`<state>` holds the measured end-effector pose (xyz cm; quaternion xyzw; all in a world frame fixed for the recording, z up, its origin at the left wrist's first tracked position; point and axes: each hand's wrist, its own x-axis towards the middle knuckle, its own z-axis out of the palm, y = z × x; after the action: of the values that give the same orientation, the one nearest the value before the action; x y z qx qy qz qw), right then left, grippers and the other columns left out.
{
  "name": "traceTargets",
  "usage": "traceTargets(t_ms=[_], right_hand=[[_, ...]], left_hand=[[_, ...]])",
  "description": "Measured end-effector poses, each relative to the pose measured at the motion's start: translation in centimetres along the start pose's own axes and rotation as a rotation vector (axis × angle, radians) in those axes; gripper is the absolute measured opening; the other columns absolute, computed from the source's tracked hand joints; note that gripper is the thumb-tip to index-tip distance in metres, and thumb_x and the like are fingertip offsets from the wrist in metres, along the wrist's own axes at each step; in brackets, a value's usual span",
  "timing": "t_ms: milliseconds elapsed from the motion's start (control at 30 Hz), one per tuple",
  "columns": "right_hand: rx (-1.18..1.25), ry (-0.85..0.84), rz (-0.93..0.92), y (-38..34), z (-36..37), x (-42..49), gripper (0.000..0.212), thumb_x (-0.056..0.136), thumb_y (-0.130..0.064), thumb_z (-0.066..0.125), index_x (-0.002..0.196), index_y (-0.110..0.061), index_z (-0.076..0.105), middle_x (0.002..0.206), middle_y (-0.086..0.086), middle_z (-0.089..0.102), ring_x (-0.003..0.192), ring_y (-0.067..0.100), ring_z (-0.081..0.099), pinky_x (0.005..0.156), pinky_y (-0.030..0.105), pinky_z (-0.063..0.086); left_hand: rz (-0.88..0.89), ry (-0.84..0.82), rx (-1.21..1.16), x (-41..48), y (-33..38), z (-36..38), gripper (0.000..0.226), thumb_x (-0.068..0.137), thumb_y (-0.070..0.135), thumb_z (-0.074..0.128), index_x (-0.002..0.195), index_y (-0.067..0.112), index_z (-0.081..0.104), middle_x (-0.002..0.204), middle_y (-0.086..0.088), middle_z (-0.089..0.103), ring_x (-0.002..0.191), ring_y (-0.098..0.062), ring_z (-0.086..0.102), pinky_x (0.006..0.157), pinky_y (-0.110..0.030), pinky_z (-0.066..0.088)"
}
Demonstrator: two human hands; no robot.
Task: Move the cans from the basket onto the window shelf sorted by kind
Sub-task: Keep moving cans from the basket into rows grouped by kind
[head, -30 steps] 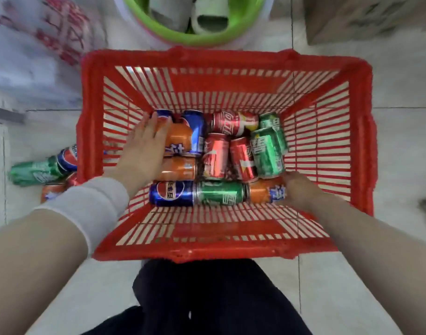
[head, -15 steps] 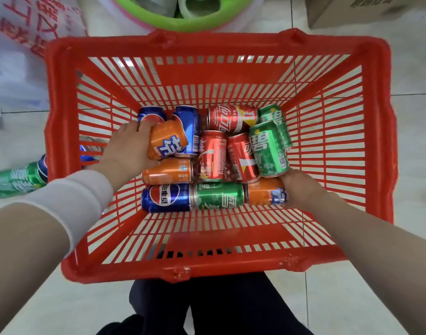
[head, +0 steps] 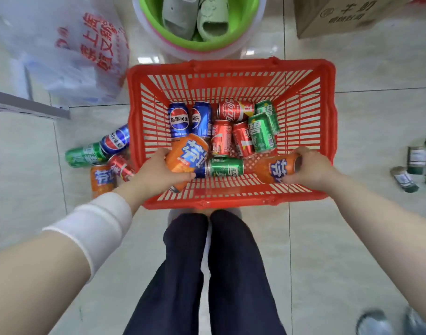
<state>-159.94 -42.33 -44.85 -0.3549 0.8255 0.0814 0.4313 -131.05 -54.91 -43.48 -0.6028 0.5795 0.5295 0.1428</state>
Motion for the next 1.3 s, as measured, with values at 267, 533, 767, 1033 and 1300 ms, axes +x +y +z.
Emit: traceTargets(t_ms=[267,533,767,1033,1300], right_hand=[[0.643,0.017,-0.056,-4.2,-6.8,-18.0,0.057,0.065,0.001,0.079,0.111,-0.018,0.051,0.101,0.008,0.058,0.073,0.014,0.059,0.053,0.023,0.055],[0.986,0.040,-0.330,-9.2,-10.4,-35.5,0.059,0.054,-0.014,0.071,0.107,-0.029,0.051,0.093,0.001,0.064,0.069,-0.001,0.065,0.061,0.013,0.051],[1.350,0.052,-0.484,-13.8,-12.5,-47.0,0.068,0.050,-0.017,0.077,0.111,-0.020,0.046,0.100,0.004,0.059,0.079,0.009,0.065,0.068,0.024,0.054],[1.586,-0.087,-0.554,-22.9,-10.3,-57.4,0.092,0.040,-0.057,0.084,0.112,-0.006,0.058,0.099,0.009,0.069,0.091,0.023,0.066,0.086,0.040,0.053],[1.545,-0.074,-0.542,-30.3,-9.6,-64.0,0.101,0.034,-0.068,0.080,0.113,-0.009,0.061,0.105,0.016,0.069,0.092,0.027,0.068,0.070,0.040,0.056]], left_hand=[[-0.010,-0.120,-0.482,-17.2,2.8,-4.6,0.060,0.067,0.027,0.082,0.116,0.021,0.047,0.097,0.010,0.064,0.081,-0.001,0.062,0.063,-0.009,0.050],[0.117,-0.122,-0.865,-32.5,2.7,-7.9,0.082,0.047,0.039,0.077,0.122,0.020,0.051,0.112,-0.002,0.067,0.097,-0.014,0.066,0.073,-0.026,0.054],[0.214,-0.020,-0.956,-44.8,1.3,-10.8,0.098,0.028,0.061,0.085,0.113,0.026,0.054,0.102,0.008,0.071,0.094,-0.011,0.066,0.076,-0.026,0.052],[0.377,0.033,-0.937,-54.7,-0.7,-15.7,0.072,0.045,0.046,0.077,0.111,0.030,0.053,0.100,0.012,0.070,0.095,-0.009,0.066,0.075,-0.022,0.052],[0.573,0.192,-0.852,-61.0,-0.9,-22.8,0.046,0.062,0.036,0.073,0.103,0.035,0.053,0.098,0.012,0.067,0.085,0.001,0.066,0.068,-0.017,0.051]])
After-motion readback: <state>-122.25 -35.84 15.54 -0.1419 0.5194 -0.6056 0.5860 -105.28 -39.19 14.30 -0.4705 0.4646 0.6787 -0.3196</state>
